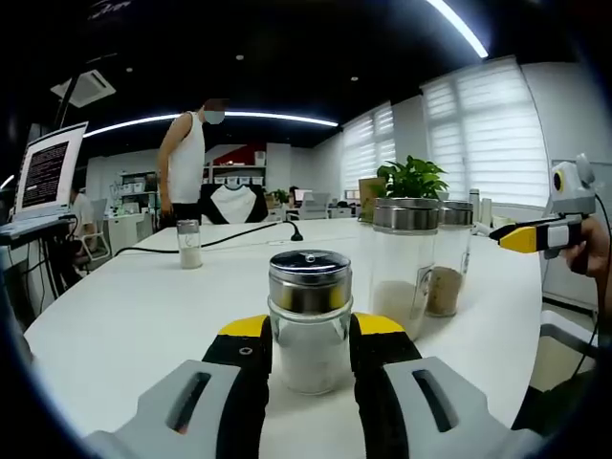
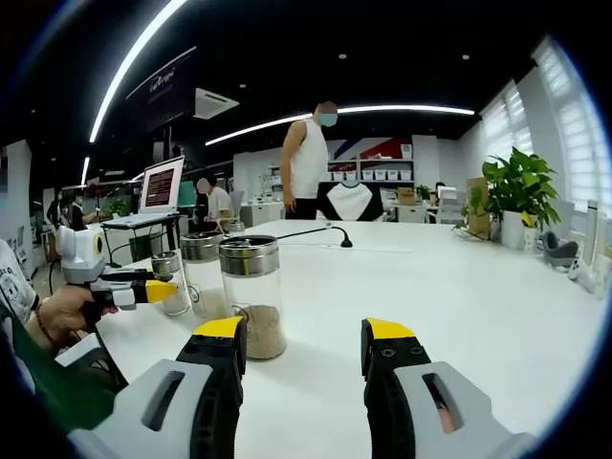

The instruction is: Rotate the seasoning bottle until the label or dispensing opening points toward the visible target arrow and the bottle remains upright within the marked orientation range

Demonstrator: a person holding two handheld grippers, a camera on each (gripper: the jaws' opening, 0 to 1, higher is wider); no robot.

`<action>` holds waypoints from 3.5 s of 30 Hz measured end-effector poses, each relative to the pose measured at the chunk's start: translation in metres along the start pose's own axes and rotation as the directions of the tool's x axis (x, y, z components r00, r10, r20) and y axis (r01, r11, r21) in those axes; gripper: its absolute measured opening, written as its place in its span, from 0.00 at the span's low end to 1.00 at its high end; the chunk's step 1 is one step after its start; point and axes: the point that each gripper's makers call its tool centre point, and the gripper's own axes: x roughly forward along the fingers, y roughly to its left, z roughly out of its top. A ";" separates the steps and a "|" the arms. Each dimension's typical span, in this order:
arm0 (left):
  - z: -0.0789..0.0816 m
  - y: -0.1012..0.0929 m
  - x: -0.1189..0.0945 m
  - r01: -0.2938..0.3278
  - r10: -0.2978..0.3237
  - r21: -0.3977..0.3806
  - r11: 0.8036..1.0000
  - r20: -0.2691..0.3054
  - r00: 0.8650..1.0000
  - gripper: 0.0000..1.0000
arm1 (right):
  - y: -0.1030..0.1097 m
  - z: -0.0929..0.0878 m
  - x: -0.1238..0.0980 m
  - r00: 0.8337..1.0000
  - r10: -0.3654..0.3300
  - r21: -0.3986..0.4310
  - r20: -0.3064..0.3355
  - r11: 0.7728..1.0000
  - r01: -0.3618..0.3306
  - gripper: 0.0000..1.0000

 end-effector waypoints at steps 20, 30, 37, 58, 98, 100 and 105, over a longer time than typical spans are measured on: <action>-0.001 0.000 0.000 0.109 -0.109 0.011 0.994 -0.005 0.994 0.33 | 0.002 -0.002 -0.001 1.000 0.003 -0.003 -0.007 1.000 -0.003 0.48; -0.001 -0.001 0.000 0.173 -0.173 0.022 0.985 -0.009 0.985 0.33 | 0.003 -0.003 0.000 1.000 0.006 -0.003 -0.010 1.000 -0.006 0.48; -0.001 -0.001 -0.001 0.213 -0.213 0.022 0.977 -0.006 0.977 0.33 | 0.003 -0.003 0.001 1.000 0.009 -0.007 -0.015 1.000 -0.009 0.48; -0.003 -0.003 0.000 0.361 -0.360 0.048 0.931 -0.036 0.932 0.33 | 0.007 -0.003 0.001 1.000 0.018 -0.012 -0.020 1.000 -0.019 0.48; -0.007 -0.003 0.000 0.617 -0.608 0.112 0.779 -0.107 0.787 0.33 | 0.012 -0.003 -0.001 1.000 0.018 -0.007 -0.020 1.000 -0.019 0.48; -0.008 -0.003 0.000 0.633 -0.623 0.115 0.765 -0.114 0.774 0.33 | 0.011 -0.003 0.000 1.000 0.019 -0.008 -0.021 1.000 -0.019 0.48; -0.008 -0.003 -0.001 0.673 -0.662 0.115 0.731 -0.120 0.740 0.33 | 0.010 -0.003 0.000 1.000 0.019 -0.006 -0.021 1.000 -0.019 0.48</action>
